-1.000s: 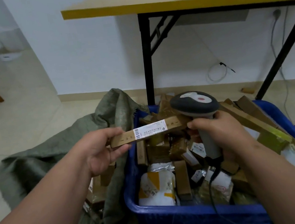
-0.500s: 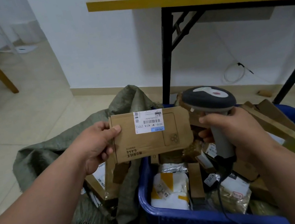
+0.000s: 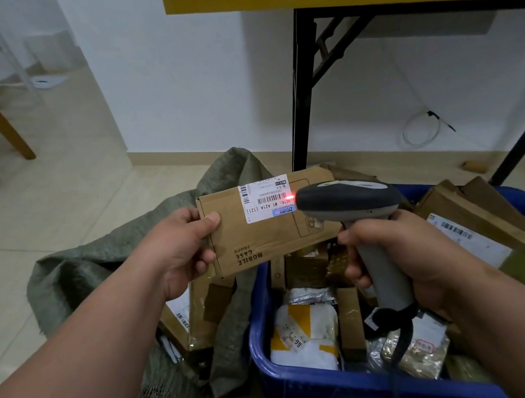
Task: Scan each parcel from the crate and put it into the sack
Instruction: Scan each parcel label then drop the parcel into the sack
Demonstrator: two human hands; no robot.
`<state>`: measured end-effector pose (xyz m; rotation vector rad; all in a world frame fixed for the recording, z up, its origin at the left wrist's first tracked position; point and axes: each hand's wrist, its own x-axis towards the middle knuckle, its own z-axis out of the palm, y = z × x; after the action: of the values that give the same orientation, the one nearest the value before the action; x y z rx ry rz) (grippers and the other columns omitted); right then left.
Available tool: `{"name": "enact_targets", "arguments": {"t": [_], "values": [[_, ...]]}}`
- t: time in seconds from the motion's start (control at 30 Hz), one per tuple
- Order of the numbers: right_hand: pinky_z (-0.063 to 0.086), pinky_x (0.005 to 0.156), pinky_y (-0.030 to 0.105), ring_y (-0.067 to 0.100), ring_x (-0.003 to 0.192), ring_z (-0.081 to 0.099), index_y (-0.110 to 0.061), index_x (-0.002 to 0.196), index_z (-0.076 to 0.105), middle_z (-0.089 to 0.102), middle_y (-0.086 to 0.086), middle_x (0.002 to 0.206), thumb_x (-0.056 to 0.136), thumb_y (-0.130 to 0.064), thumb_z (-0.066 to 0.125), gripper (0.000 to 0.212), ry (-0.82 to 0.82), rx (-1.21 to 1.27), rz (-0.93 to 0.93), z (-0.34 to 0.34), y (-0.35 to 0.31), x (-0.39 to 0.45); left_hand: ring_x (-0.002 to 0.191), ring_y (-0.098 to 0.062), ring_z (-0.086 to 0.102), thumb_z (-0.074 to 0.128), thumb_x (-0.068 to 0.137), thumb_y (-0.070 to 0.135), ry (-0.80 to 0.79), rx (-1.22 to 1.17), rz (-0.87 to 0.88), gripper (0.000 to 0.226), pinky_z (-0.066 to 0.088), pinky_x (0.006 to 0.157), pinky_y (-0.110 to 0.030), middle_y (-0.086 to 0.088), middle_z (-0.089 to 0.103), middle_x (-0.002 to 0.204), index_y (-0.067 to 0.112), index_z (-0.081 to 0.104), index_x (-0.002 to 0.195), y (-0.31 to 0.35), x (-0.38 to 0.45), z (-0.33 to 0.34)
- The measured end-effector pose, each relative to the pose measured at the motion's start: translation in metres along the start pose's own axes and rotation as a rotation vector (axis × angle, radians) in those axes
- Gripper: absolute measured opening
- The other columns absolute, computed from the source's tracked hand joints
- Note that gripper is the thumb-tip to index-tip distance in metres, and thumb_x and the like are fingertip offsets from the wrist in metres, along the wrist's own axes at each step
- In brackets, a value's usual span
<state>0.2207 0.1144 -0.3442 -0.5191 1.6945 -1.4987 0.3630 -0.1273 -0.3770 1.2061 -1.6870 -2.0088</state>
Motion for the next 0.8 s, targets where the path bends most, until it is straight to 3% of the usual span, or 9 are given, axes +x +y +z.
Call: {"name": "enact_targets", "arguments": {"t": [0.4, 0.63, 0.8], "values": [[0.051, 0.047, 0.028, 0.020, 0.055, 0.065, -0.005, 0.085, 0.063, 0.061, 0.009, 0.062, 0.084, -0.008, 0.065, 0.005, 0.040, -0.048, -0.003, 0.007, -0.002, 0.003, 0.041, -0.008, 0.046, 0.059, 0.097, 0.025, -0.004, 0.017, -0.014, 0.011, 0.033, 0.033, -0.020, -0.007, 0.065, 0.079, 0.017, 0.060, 0.105, -0.001, -0.005, -0.006], [0.051, 0.046, 0.028, 0.020, 0.054, 0.065, -0.003, 0.093, 0.064, 0.061, 0.008, 0.060, 0.086, -0.007, 0.064, 0.008, 0.031, -0.047, -0.003, 0.017, -0.003, 0.007, 0.037, -0.009, 0.043, 0.057, 0.099, 0.022, 0.030, -0.010, -0.031, 0.006, 0.031, 0.033, -0.016, -0.003, 0.062, 0.066, 0.017, 0.056, 0.096, -0.001, -0.009, -0.018], [0.052, 0.047, 0.026, 0.020, 0.055, 0.067, -0.003, 0.096, 0.065, 0.063, 0.007, 0.061, 0.084, -0.009, 0.067, 0.013, 0.051, -0.068, 0.005, 0.024, -0.001, 0.011, 0.031, -0.007, 0.041, 0.055, 0.099, 0.020, 0.175, -0.108, -0.008, 0.008, 0.029, 0.031, -0.014, -0.006, 0.059, 0.076, 0.016, 0.055, 0.091, 0.004, -0.006, -0.043]]}}
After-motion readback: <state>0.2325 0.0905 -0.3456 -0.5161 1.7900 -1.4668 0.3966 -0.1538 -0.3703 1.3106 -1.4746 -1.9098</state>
